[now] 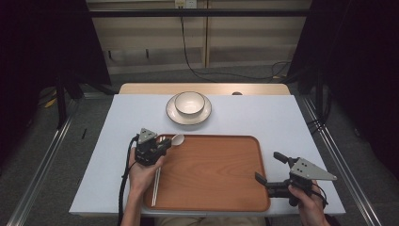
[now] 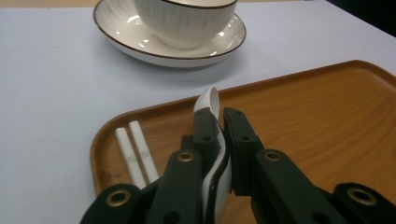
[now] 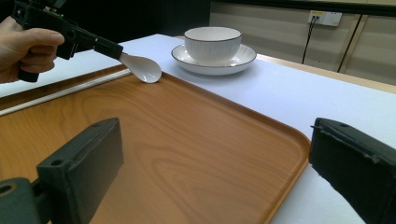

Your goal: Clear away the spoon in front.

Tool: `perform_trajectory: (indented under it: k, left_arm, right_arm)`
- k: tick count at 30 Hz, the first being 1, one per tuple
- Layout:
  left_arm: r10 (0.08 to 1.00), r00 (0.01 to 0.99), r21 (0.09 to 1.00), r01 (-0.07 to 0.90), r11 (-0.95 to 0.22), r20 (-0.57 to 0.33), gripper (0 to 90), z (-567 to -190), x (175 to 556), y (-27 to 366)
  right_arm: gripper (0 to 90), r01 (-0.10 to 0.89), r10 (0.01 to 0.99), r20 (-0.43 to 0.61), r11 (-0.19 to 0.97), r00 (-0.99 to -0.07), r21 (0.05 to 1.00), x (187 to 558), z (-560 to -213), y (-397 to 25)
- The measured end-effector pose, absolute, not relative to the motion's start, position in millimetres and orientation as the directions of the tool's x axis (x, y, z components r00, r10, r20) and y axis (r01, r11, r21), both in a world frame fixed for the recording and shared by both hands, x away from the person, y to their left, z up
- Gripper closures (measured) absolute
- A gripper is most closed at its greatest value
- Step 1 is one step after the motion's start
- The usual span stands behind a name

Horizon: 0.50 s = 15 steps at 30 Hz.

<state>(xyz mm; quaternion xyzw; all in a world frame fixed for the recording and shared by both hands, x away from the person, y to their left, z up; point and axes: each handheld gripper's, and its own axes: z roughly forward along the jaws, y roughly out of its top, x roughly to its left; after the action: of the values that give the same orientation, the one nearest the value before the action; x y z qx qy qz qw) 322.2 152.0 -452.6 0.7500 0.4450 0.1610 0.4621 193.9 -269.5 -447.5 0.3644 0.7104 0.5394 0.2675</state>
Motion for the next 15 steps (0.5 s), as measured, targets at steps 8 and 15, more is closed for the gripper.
perform_trajectory:
  k: [8,15]
  left_arm:
    - [0.825,0.544,0.813,0.543,-0.209,-0.151,84.2,-454.4,316.0,153.0]
    - [0.838,0.527,0.795,0.564,-0.222,-0.140,83.3,-462.3,311.1,153.1]
  right_arm:
    - [2.9,0.226,0.804,0.016,0.149,-0.595,0.963,193.7,-447.1,-269.3]
    - [2.9,0.232,0.803,0.014,0.155,-0.596,0.960,193.7,-447.4,-269.0]
